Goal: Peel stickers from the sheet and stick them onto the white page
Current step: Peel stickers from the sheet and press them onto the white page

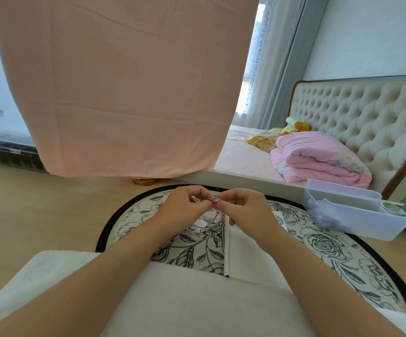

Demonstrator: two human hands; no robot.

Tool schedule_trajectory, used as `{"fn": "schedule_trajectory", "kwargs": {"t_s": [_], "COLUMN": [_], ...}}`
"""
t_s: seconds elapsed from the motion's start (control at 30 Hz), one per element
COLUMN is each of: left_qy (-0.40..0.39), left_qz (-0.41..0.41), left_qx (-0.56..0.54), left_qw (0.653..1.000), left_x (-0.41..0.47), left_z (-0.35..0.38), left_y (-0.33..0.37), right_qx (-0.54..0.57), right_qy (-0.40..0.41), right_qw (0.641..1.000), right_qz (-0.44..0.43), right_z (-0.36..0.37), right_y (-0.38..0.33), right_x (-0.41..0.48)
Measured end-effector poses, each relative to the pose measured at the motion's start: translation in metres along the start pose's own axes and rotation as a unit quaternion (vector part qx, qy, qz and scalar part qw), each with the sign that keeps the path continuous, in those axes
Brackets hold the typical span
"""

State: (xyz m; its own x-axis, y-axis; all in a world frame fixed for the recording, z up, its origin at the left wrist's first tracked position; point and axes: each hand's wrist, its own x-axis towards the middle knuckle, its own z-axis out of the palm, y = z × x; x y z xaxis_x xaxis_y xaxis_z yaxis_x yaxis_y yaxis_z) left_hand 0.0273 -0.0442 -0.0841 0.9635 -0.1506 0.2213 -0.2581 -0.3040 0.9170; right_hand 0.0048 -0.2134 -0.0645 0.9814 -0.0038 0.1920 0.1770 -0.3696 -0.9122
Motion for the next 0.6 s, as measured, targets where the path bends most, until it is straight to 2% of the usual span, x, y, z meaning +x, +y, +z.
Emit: {"fn": "schedule_trajectory", "kwargs": {"t_s": [0.3, 0.47, 0.6], "left_qy": [-0.002, -0.01, 0.011], "left_qz": [0.046, 0.095, 0.103], "left_qx": [0.043, 0.09, 0.075], "left_qw": [0.998, 0.991, 0.992], "left_x": [-0.005, -0.007, -0.007], "left_z": [0.016, 0.028, 0.032], "left_y": [0.009, 0.005, 0.002], "right_qx": [-0.057, -0.028, -0.054], "right_qy": [-0.026, -0.028, -0.062], "right_qw": [0.998, 0.999, 0.997], "right_qz": [-0.01, -0.003, 0.01], "right_z": [-0.026, -0.039, -0.041], "right_y": [-0.003, 0.002, 0.009], "right_x": [-0.009, -0.016, -0.015]}}
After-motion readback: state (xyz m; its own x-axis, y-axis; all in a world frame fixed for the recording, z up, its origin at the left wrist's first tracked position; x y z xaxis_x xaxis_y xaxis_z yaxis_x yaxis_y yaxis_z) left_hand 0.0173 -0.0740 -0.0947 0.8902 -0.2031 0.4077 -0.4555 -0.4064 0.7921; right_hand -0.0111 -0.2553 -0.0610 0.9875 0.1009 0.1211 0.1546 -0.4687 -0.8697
